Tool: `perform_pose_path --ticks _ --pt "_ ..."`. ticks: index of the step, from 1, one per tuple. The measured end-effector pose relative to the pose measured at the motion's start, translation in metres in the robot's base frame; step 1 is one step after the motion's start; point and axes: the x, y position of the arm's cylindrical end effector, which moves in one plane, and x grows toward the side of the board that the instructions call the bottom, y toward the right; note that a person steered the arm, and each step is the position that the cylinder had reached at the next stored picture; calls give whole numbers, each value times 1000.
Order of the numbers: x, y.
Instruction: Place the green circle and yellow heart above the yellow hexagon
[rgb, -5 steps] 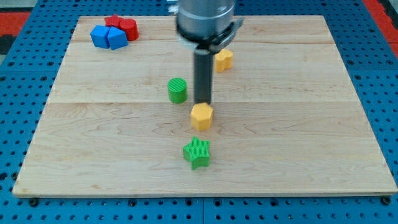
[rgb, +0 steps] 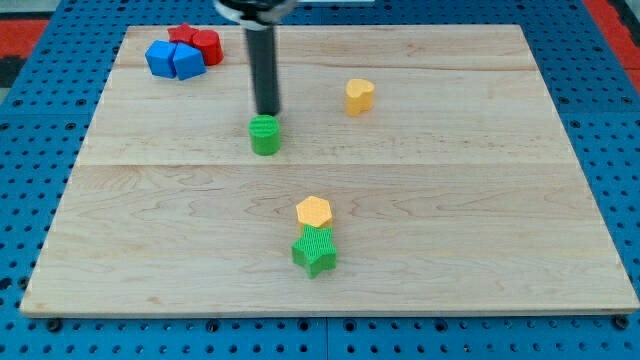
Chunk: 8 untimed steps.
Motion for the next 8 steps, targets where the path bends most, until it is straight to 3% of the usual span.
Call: perform_pose_path --ticks 1,3,4,5,6,8 --pt "72 12" --pt "132 69" --pt "89 99" --pt "52 194" --pt "-35 161" --pt "38 63"
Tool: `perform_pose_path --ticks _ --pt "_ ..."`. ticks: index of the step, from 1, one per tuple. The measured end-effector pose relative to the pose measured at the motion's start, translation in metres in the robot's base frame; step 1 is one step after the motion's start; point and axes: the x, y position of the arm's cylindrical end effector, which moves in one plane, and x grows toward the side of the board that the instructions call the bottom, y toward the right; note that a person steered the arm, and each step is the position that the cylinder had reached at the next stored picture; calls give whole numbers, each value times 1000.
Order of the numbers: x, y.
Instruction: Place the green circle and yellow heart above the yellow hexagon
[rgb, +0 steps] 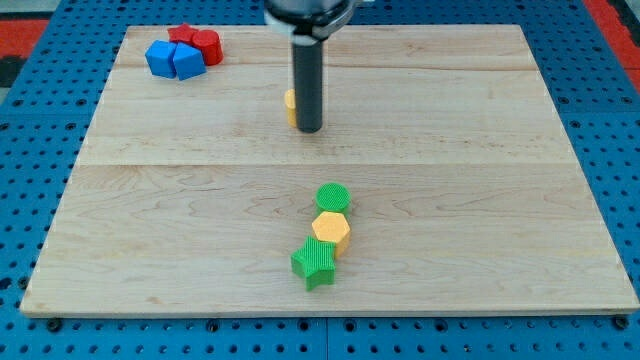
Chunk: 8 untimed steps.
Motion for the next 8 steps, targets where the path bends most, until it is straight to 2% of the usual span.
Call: perform_pose_path --ticks 1,2,3,4,5,6,7,8 --pt "-74 20" --pt "-81 -6" --pt "-141 5" --pt "-109 -44" --pt "1 -37" --pt "22 -9" --pt "26 -21" --pt "79 -21"
